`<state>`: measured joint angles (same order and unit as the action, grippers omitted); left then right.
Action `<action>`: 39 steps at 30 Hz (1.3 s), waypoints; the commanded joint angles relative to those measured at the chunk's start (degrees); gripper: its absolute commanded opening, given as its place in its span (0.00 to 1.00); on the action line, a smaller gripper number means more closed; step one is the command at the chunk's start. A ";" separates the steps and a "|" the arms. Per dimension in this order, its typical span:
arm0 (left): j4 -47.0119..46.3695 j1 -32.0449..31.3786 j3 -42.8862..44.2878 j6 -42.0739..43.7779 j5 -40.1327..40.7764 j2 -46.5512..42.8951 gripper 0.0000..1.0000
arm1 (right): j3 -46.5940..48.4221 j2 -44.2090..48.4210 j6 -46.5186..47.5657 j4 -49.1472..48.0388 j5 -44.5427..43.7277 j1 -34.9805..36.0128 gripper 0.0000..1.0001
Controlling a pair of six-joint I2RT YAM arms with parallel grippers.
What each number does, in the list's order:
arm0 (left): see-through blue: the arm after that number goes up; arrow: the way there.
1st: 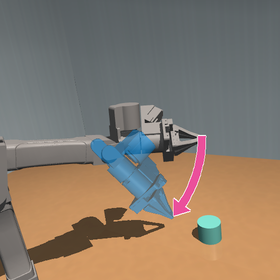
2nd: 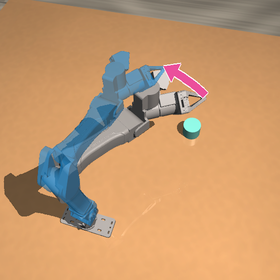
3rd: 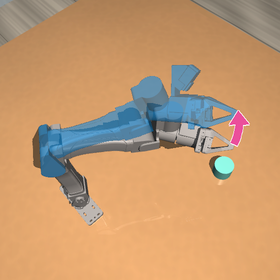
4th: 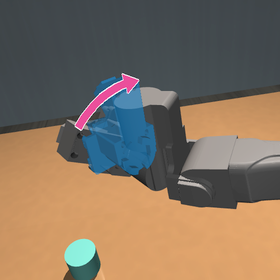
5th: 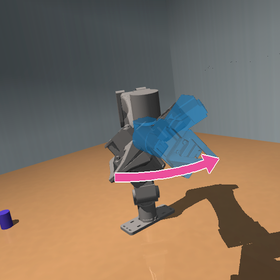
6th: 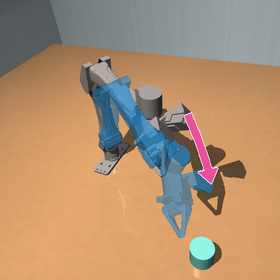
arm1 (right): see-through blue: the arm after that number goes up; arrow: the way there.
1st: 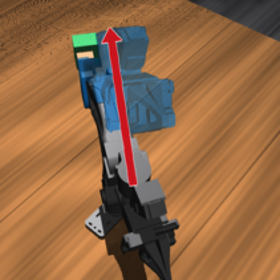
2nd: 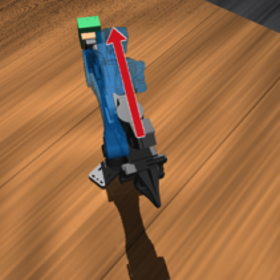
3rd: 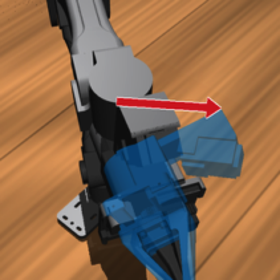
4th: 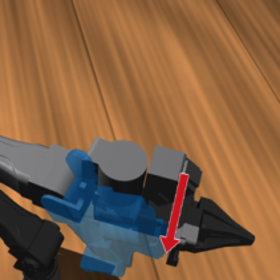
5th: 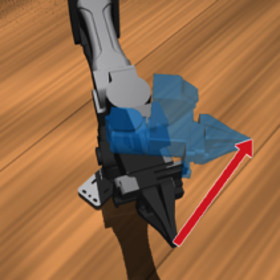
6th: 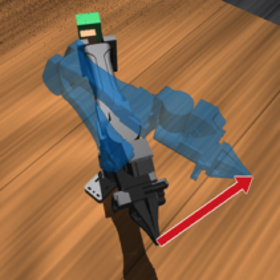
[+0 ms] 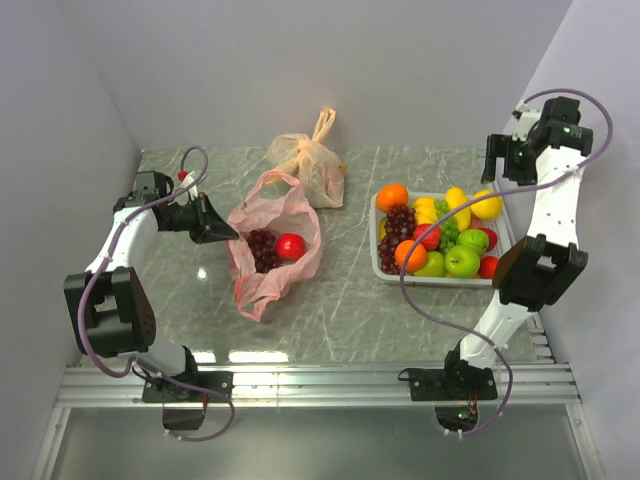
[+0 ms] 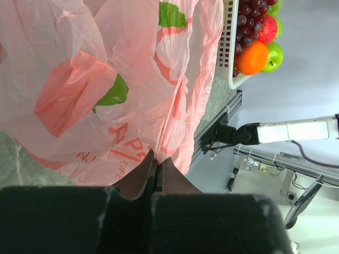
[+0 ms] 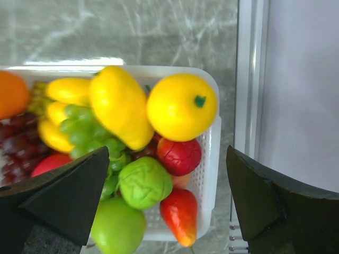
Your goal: Place the fake fruits into the plastic bag and tie a complex knot
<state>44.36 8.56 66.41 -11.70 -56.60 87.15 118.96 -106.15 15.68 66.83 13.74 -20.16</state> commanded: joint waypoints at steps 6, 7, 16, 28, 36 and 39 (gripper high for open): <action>0.20 0.23 0.03 2.12 0.26 -0.32 0.00 | -0.39 -5.99 -1.09 -0.03 -3.28 -0.14 0.99; 0.11 0.23 -0.05 2.12 0.26 -0.32 0.00 | -0.39 -6.44 -1.35 -0.29 -3.28 -0.14 0.99; -0.50 0.15 -0.58 1.95 0.61 -0.23 0.00 | -2.58 -10.04 -2.15 -2.57 -3.45 0.12 0.98; -1.12 0.23 -0.93 1.51 0.79 0.21 0.00 | -7.51 -9.69 -2.24 -5.83 -4.60 0.30 0.76; -0.59 0.23 -1.02 2.04 1.05 -0.14 0.00 | -9.09 -5.23 -0.92 -5.22 -3.89 0.30 0.51; -0.41 0.23 -0.76 1.95 0.96 -0.14 0.00 | -8.57 -1.97 -0.21 -4.16 -3.37 0.13 0.44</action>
<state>44.21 8.56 65.80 -11.20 -55.53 87.15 109.93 -114.08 14.11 63.18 9.89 -20.03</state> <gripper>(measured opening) 0.013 0.798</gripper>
